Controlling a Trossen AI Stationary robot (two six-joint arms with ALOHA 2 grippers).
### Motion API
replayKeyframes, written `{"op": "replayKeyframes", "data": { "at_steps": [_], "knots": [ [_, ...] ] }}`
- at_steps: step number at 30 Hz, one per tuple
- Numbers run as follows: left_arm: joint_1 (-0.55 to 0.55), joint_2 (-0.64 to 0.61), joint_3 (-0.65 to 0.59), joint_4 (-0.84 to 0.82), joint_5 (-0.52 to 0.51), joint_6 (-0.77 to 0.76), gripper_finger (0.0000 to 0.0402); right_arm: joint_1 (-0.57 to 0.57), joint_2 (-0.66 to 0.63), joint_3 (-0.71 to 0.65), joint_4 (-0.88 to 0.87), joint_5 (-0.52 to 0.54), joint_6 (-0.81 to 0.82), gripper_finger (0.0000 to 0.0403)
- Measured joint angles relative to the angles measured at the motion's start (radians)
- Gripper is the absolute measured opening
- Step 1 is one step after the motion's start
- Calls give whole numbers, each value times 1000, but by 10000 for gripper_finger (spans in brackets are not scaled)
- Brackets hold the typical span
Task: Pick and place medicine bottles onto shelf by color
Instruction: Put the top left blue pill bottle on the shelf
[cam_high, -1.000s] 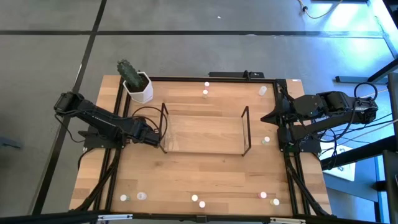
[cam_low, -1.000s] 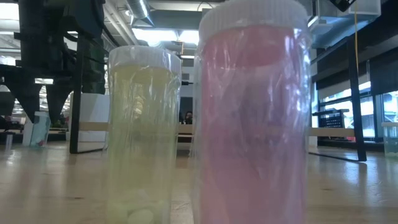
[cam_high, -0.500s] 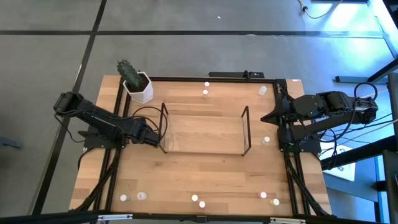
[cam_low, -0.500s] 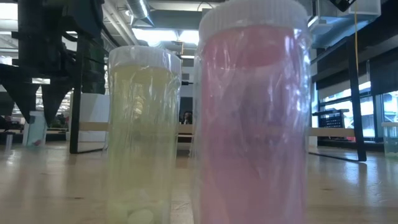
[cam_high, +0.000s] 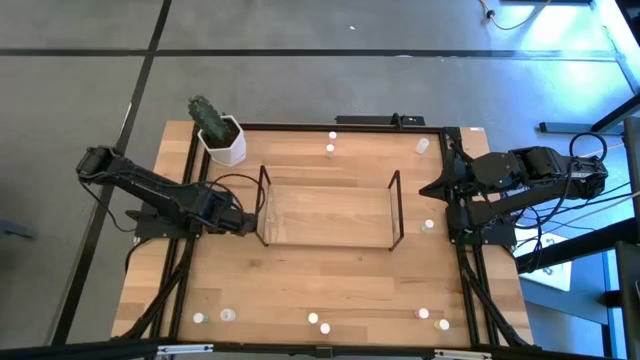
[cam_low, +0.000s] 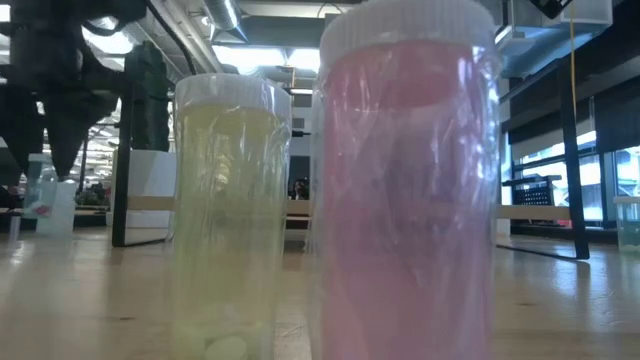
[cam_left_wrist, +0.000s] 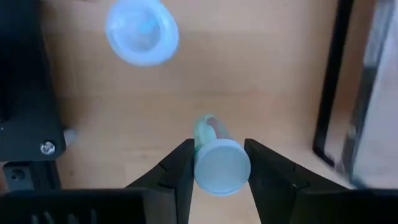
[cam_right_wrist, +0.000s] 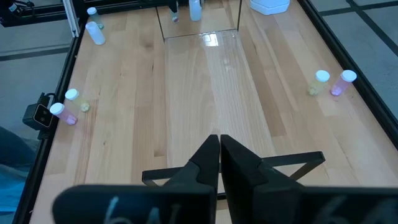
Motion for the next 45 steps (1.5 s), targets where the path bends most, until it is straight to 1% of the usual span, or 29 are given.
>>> {"op": "replayKeyframes", "data": {
  "at_steps": [4, 13, 22, 28, 32, 37, 40, 45],
  "knots": [
    [-29, -49, 1, 1, 24, 67, 126, 0, 0, 0, 0, 0, 0, 18],
    [-93, -167, 1, -15, 52, 274, 126, 0, 0, 0, 0, 0, 0, 18],
    [-128, -291, 3, -12, 57, 391, 126, 0, 0, 0, 0, 0, 0, 18],
    [-134, -363, 17, -5, 145, 559, 126, 0, 0, 0, 0, 0, 0, 18],
    [-133, -367, 95, -14, 136, 667, 126, 0, 0, 0, 0, 0, 0, 18],
    [-133, -347, 233, -22, 47, 765, 124, 0, 0, 0, 0, 0, 0, 18],
    [-132, -314, 332, -40, 20, 809, 118, 0, 0, 0, 0, 0, 0, 18],
    [-125, -216, 505, -143, -30, 905, 113, 0, 0, 0, 0, 0, 0, 18]
  ]
}}
